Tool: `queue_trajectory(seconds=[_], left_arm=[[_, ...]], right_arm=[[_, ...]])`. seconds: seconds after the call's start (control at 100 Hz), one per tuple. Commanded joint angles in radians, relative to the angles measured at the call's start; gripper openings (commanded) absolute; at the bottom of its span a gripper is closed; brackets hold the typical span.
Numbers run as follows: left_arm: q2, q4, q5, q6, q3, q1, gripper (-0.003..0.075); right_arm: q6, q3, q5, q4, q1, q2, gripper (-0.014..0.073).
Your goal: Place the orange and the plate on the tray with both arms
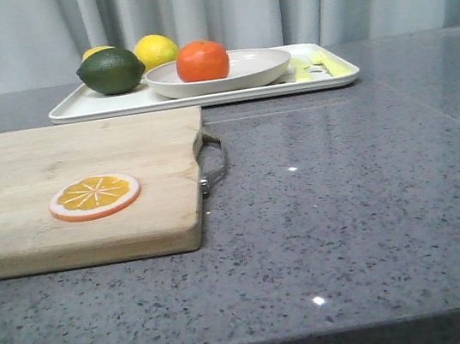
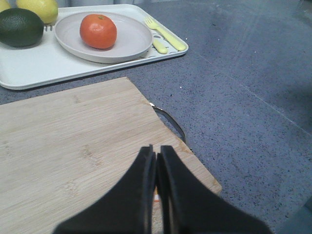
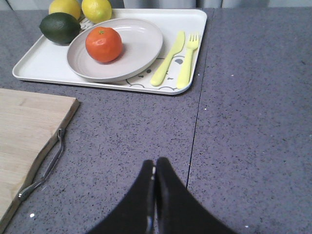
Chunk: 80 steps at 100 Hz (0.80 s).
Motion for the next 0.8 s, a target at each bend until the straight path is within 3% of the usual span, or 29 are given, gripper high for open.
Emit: queue_trajectory(seconds=[0.0,0.47,0.79], left_arm=[[-0.021,-0.017,-0.073,-0.006,-0.013,0.002,-0.0019],[-0.192,-0.017,-0.019,-0.004,0.08,0.002,-0.0019],[-0.293,-0.017,-0.019,-0.004,0.126,0.002,-0.0019]], right_arm=[[-0.013,0.026,-0.101,-0.003,0.0,-0.084,-0.0067],[-0.013,0.289,-0.105,-0.005,0.0,-0.442,-0.0067],[-0.013,0.346,-0.118,-0.005,0.0,-0.536,-0.0067]])
